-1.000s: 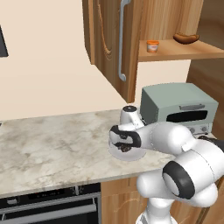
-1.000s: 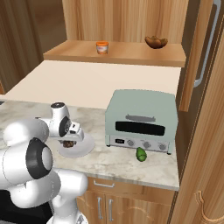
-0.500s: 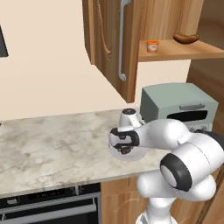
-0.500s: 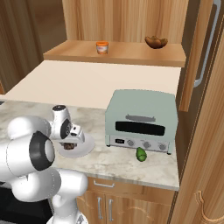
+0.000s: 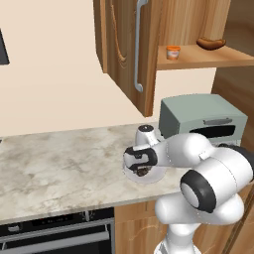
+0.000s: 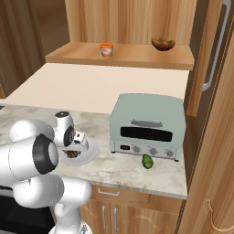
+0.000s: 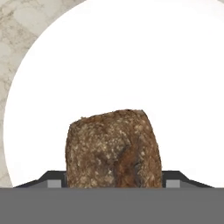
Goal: Pick the avocado and bread from the counter and place them on the plate. Then pick the jam from the cabinet and place it next to the plate. Lastly close the cabinet door.
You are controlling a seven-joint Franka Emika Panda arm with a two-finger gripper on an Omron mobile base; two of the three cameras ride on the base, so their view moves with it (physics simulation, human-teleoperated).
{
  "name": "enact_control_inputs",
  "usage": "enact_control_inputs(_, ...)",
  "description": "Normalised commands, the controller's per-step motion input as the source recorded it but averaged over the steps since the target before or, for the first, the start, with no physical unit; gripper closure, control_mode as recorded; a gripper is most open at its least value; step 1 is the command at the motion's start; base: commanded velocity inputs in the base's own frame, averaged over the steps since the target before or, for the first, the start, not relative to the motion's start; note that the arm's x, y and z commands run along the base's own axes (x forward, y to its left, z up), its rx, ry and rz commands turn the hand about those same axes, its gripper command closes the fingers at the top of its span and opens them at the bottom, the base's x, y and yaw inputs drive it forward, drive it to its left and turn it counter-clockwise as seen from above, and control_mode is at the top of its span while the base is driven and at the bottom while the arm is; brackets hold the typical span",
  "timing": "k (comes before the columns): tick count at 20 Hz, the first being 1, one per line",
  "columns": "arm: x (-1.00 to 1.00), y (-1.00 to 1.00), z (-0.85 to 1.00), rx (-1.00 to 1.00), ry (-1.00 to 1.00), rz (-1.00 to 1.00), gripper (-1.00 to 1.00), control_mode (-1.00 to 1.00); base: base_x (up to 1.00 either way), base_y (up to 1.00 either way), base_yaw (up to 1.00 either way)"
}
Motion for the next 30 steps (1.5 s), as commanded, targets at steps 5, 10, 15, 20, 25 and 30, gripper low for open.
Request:
enact_control_inputs(5,-0.07,0.0,-0.03,0.0,0.0,0.0,-1.0,-1.0,0.0,0.0,0.0)
enact_control_inputs(10,-0.35,0.0,0.04,0.0,-0.04,0.0,-1.0,-1.0,0.0,0.0,0.0)
enact_control_inputs(15,-0.32,0.0,0.24,0.0,-0.11,0.0,-1.0,-1.0,0.0,0.0,0.0)
enact_control_inputs(20,-0.32,-0.04,0.48,0.0,-0.19,-0.01,-1.0,-1.0,0.0,0.0,0.0)
enact_control_inputs(25,-0.46,-0.26,0.56,0.0,-0.16,-0.07,-1.0,-1.0,0.0,0.0,0.0)
enact_control_inputs(30,-0.37,-0.47,0.4,0.0,-0.02,-0.08,-1.0,-1.0,0.0,0.0,0.0)
